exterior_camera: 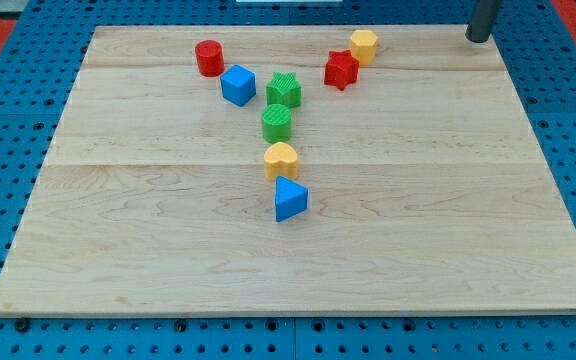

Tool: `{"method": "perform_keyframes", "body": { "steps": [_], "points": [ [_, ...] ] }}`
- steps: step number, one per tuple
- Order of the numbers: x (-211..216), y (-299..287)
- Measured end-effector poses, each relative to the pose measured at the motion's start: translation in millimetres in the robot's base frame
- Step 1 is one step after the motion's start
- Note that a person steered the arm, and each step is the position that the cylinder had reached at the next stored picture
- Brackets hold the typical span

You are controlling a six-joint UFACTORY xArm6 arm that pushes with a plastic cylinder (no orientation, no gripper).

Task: Slide the green star to top left

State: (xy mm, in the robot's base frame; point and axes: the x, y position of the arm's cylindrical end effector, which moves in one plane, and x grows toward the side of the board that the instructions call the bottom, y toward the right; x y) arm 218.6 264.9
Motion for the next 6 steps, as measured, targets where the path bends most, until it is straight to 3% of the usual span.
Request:
{"method": "perform_keyframes", "body": {
  "steps": [2,3,4,6],
  "points": [
    [1.1,-2.3],
    [40.9,11.1],
    [123.9,-14.3],
    [120.3,-128.2]
  ]
}}
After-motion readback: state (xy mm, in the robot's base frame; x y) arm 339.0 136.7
